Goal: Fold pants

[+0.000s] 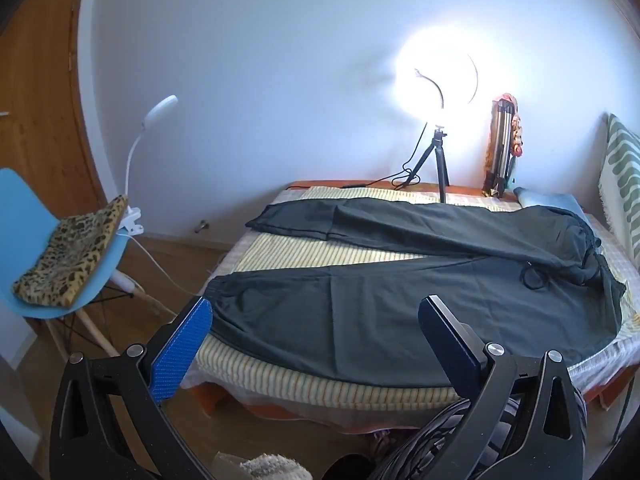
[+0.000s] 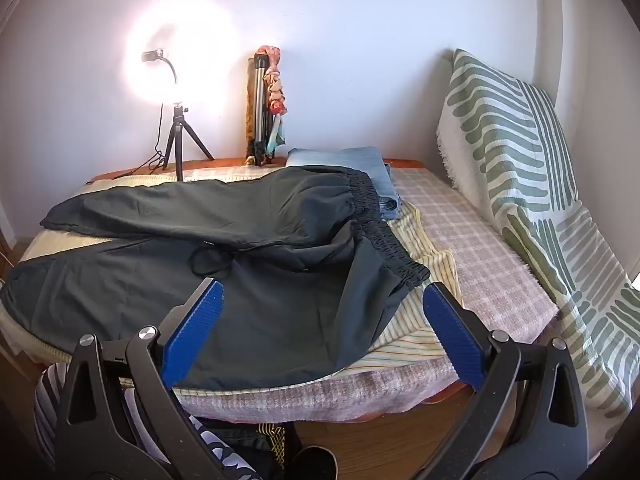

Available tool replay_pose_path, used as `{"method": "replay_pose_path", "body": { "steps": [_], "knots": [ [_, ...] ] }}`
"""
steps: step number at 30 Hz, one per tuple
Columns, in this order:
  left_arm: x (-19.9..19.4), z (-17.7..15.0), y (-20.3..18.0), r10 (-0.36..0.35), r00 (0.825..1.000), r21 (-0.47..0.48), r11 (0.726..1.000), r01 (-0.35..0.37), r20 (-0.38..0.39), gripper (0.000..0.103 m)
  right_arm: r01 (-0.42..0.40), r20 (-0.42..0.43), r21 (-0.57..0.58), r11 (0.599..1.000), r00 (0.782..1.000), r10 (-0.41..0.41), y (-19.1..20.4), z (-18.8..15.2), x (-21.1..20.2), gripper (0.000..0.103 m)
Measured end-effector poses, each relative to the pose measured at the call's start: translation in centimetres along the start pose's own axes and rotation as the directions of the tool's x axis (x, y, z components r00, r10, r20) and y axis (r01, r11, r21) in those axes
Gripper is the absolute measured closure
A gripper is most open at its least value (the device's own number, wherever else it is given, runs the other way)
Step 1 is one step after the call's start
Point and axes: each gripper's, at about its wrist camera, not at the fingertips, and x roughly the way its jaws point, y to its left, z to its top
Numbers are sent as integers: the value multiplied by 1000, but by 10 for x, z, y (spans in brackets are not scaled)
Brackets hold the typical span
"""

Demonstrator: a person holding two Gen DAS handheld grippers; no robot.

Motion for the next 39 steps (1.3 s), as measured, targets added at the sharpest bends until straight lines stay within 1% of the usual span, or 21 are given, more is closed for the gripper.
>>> {"method": "replay_pose_path", "body": {
  "steps": [3,9,10,15,24,26,39],
  "knots": [
    [1,0,-3,-14,1000,-1,1000,14,4,0,-3,-8,2,1000,1000,3,0,0,1,1],
    [2,0,-7,-18,1000,-4,1000,18,14,0,-3,-6,-7,1000,1000,3,-1,0,1,1],
    [-1,5,-9,-26,1000,-12,1000,26,4,0,5,-7,-3,1000,1000,-5,-1,0,2,1],
    [-2,5,-11,-29,1000,-19,999,29,8,0,7,-4,-5,1000,1000,-7,-2,0,2,1],
    [0,7,-10,-41,999,-33,999,41,4,0,11,0,-8,1000,1000,-11,1,1,-2,1],
    [0,6,-10,-47,999,-33,998,47,5,0,11,0,-10,1000,1000,-11,-1,6,-3,1],
    [-2,4,-8,-48,999,-39,998,49,12,0,12,13,-15,1000,1000,-12,3,10,-6,1]
  ]
}}
